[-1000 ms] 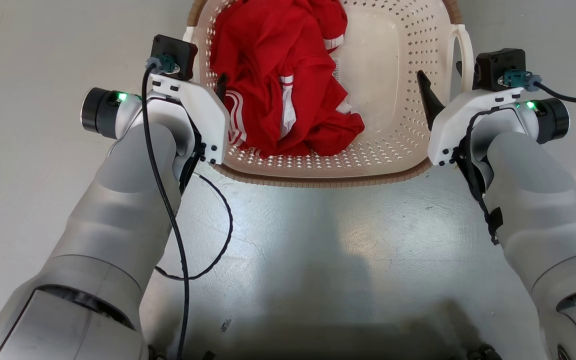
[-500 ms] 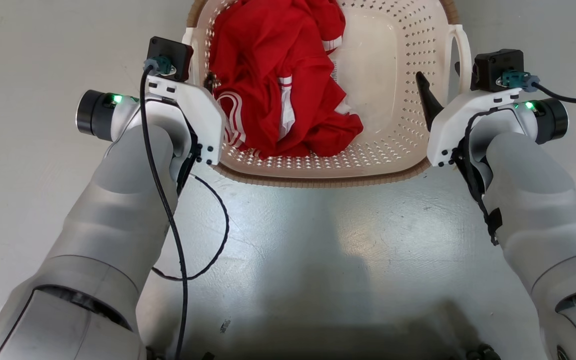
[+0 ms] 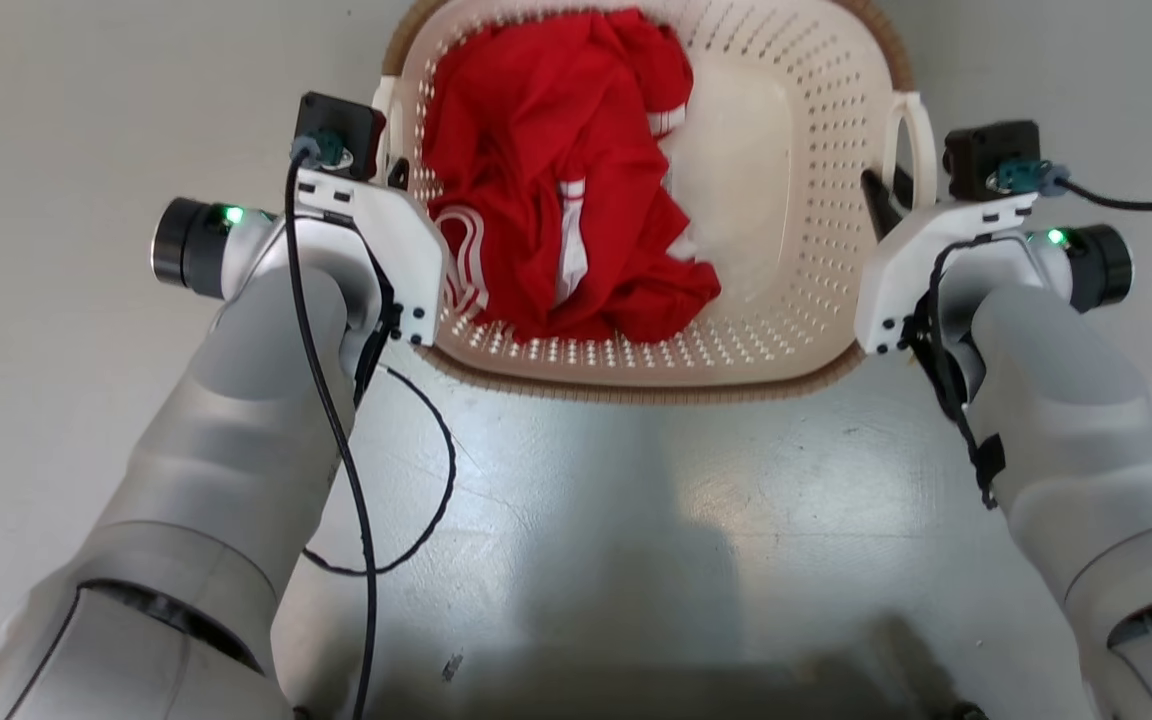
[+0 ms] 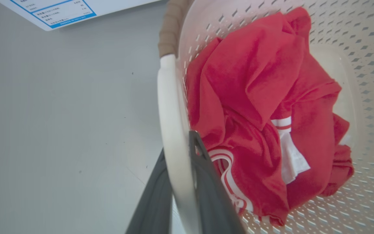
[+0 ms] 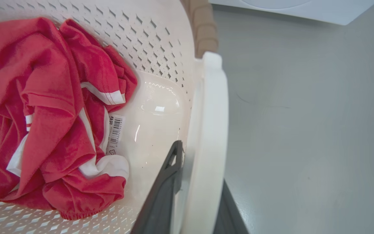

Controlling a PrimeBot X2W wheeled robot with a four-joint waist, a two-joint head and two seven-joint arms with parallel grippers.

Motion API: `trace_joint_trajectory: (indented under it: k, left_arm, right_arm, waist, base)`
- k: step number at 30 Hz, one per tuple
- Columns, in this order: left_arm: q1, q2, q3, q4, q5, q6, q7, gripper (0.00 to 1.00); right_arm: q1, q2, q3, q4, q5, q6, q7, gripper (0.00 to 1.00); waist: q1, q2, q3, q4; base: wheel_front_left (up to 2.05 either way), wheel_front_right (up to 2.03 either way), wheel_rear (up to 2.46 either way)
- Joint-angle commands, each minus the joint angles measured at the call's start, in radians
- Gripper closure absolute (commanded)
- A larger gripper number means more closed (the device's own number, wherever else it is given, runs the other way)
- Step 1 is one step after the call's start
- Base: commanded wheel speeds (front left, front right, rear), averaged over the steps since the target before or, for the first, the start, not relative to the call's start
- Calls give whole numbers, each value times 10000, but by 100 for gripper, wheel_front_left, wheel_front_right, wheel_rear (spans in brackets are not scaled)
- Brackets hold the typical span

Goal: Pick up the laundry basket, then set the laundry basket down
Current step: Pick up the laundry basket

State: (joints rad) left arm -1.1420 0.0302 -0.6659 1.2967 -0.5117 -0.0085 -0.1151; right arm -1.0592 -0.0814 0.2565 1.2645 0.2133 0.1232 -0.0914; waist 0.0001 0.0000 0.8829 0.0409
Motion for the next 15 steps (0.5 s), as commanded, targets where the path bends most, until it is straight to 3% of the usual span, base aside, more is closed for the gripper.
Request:
trace_joint_trajectory:
  k: [1, 15]
  left_arm:
    - [228, 200, -1, -206, -74, 84, -66, 100]
    - [1585, 200, -466, -350, -1074, 317, 186, 100]
  right_arm:
    - [671, 312, 360, -208, 75, 75, 152, 100]
    - [1784, 312, 1571, -449, 910, 75, 1075, 100]
  waist:
    - [-1, 0, -185, -6]
    - [-1, 0, -2136, -177]
  base:
    - [0, 0, 0]
    - [0, 0, 0]
